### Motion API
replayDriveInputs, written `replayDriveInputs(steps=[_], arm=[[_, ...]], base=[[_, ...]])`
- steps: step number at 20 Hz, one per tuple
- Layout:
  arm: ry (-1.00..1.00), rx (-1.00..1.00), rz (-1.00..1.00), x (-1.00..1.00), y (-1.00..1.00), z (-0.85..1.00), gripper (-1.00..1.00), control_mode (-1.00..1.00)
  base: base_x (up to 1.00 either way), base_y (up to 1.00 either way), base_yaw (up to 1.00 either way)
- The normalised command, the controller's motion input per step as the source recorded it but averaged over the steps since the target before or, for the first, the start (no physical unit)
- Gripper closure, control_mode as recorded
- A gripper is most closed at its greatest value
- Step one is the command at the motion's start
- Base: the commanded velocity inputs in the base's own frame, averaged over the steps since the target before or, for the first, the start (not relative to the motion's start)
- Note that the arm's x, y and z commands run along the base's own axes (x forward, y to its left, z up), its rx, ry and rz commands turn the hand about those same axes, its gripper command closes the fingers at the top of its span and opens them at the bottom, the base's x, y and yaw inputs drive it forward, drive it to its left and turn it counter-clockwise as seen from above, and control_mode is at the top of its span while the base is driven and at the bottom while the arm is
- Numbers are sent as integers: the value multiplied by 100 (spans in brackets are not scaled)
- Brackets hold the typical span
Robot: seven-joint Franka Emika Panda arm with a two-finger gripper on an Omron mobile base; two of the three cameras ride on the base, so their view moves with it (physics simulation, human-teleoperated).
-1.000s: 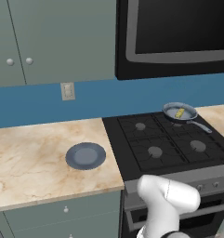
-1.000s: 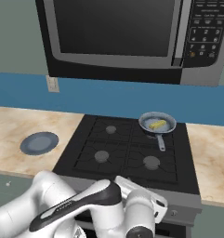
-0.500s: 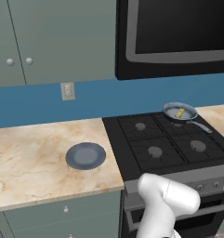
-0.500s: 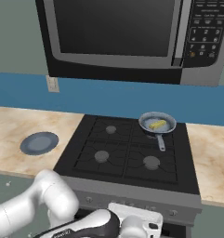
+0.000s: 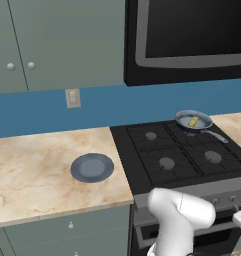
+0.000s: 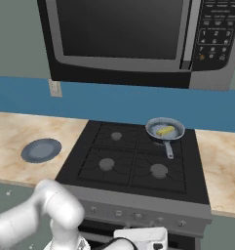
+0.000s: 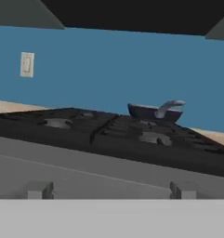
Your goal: Pick up the butter stick and place it in the pan. Then turn on the burner for the pan.
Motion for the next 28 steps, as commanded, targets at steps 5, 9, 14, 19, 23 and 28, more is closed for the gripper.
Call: replayDriveInputs(steps=[5, 9, 14, 19, 23, 28], arm=[[-18, -15, 6, 0, -42, -44, -100, -100], [-13, -15, 0, 7, -21, -38, -100, -100], [-5, -14, -1, 20, -4, -34, -100, -100], [0, -9, -3, 31, -3, -17, -100, -100], [0, -3, -6, 22, -3, 0, -100, -100], [0, -2, -8, 22, 0, 0, -100, -100]], base=[[0, 0, 0], [0, 0, 0], [0, 0, 0], [0, 0, 0], [0, 0, 0], [0, 0, 0]])
